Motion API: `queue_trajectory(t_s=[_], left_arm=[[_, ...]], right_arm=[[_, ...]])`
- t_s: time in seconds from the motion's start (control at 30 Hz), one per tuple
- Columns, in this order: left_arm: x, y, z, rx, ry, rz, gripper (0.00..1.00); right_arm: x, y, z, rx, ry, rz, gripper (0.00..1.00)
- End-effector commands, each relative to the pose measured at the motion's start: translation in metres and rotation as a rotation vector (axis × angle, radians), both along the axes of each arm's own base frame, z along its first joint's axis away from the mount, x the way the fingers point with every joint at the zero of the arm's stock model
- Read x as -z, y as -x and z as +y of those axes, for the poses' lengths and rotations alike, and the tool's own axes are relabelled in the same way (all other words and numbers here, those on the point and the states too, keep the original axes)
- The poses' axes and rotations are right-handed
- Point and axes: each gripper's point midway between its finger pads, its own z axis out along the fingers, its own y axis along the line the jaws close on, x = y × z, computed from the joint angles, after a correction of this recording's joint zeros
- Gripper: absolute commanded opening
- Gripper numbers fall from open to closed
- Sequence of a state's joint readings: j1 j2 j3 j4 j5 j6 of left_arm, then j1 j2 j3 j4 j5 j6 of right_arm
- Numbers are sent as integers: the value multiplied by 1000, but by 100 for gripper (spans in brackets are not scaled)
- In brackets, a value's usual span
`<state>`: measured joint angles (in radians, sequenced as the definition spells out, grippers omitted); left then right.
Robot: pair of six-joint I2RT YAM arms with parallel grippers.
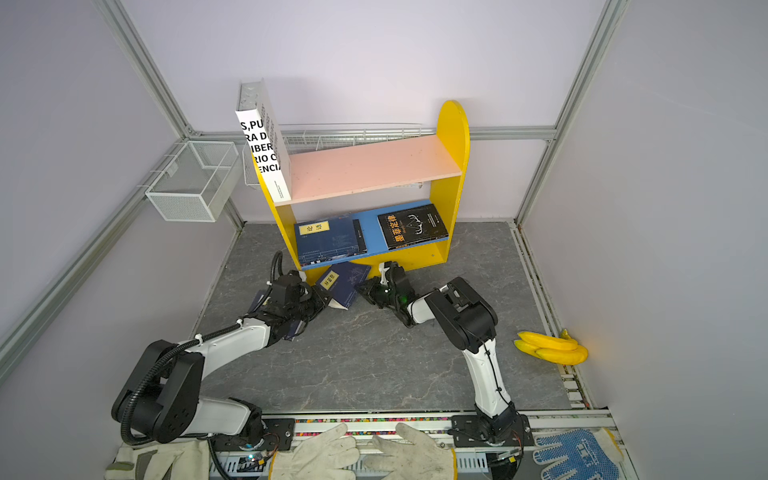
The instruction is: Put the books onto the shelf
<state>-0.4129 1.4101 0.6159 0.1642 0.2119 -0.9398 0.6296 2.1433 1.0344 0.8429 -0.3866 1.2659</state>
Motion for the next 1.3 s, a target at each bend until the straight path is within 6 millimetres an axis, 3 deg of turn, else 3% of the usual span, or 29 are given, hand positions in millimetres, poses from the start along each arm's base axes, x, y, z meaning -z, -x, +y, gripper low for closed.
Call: queue_trajectory(t_s=[0.0,0.1,0.2,0.43,0.6,0.77,1.1,1.27], left_arm=[[-1,8,0,18,-9,6,21],[1,14,3,17,-20,23,52],[5,21,1,28,-5,53,65],[14,35,-18,62,150,126,73],[13,38,-51,104,280,140,78],[5,28,-81,97,452,87,85],[16,13,-81,-52,696,5,93],[-1,9,-76,-78,678,-82,91]], right_arm=[[-18,-1,-15,50,-31,-23,13],[-27,0,-29,91,-33,-24,10],[-34,4,-40,125,-15,-18,10],[-30,14,-59,193,15,27,9],[-33,16,-62,223,-10,68,9],[-33,20,-65,237,30,84,8],[-28,29,-65,237,67,117,8],[-23,33,-67,246,96,134,8]])
